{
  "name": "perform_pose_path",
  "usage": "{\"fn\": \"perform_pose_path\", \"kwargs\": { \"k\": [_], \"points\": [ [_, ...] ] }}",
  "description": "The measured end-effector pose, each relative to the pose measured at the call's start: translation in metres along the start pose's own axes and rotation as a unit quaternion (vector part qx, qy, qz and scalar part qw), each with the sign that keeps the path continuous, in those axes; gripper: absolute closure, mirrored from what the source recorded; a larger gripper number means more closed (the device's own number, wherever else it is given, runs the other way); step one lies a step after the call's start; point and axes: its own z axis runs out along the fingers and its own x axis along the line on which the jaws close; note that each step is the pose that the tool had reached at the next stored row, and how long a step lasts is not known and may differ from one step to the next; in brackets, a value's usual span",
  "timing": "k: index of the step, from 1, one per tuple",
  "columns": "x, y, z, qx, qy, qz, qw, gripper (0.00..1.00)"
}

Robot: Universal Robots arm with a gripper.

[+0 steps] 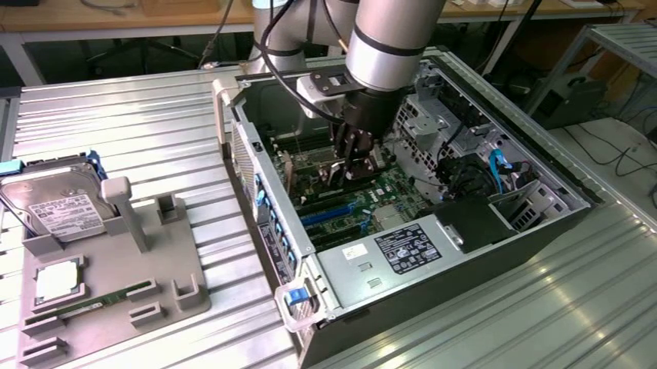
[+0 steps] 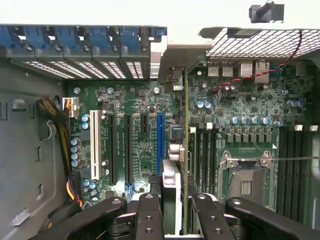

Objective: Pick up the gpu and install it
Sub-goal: 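Insert the gpu into the slot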

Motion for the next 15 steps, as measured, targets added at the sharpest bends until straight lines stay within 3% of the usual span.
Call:
{"fn": "perform_pose_path", "kwargs": {
  "k": [8, 15],
  "points": [
    [0.003, -0.0001, 0.0084, 0.0, 0.0004, 0.0, 1.0, 0.72],
    [0.008, 0.0004, 0.0127, -0.0002, 0.0026, 0.0, 1.0, 0.72]
  ]
}}
